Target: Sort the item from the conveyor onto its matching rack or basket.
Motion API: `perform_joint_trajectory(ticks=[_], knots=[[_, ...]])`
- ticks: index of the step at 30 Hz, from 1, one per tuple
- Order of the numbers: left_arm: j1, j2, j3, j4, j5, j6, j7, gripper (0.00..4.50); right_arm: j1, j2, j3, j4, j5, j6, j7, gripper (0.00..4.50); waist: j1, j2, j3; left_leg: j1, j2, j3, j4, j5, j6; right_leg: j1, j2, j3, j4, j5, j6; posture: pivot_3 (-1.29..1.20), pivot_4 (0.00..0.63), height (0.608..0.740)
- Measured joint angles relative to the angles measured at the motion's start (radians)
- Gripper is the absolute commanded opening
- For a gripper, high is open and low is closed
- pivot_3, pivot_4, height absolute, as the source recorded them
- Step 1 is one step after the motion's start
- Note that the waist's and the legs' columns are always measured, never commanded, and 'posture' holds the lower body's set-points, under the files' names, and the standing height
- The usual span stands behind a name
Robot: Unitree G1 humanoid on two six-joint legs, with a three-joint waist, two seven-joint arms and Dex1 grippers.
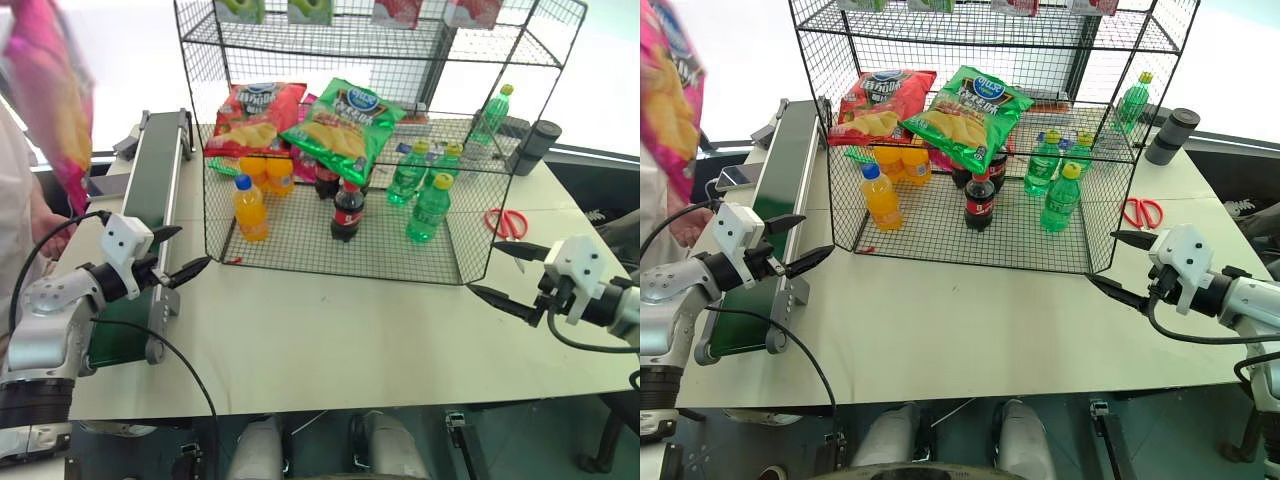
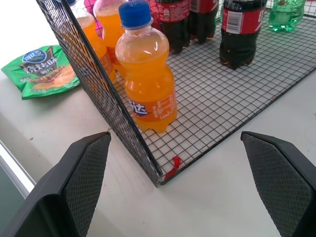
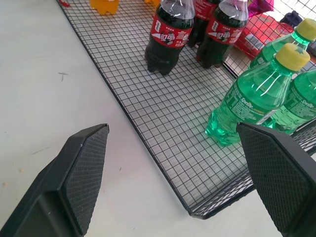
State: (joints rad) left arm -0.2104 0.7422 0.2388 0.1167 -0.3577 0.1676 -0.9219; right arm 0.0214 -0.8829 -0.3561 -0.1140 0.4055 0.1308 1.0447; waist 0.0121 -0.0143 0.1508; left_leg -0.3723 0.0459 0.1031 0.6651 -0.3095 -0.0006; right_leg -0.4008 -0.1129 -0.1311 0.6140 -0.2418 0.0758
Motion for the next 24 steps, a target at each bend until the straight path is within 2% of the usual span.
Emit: perform_joint_trajectory(ticks=[24], knots=[[0.049, 0.0, 0.002, -0.001, 0.0, 0.002, 0.011, 4.5, -0.061, 0.001, 0.041, 0.005, 0.0, 0.009, 0.0, 4.31, 0.0, 0.0, 0.0, 0.0, 0.0, 0.0, 0.0, 0.0, 0.0, 0.0, 0.0, 0.0, 0.0, 0.0, 0.0, 0.0, 0.15, 0.74]])
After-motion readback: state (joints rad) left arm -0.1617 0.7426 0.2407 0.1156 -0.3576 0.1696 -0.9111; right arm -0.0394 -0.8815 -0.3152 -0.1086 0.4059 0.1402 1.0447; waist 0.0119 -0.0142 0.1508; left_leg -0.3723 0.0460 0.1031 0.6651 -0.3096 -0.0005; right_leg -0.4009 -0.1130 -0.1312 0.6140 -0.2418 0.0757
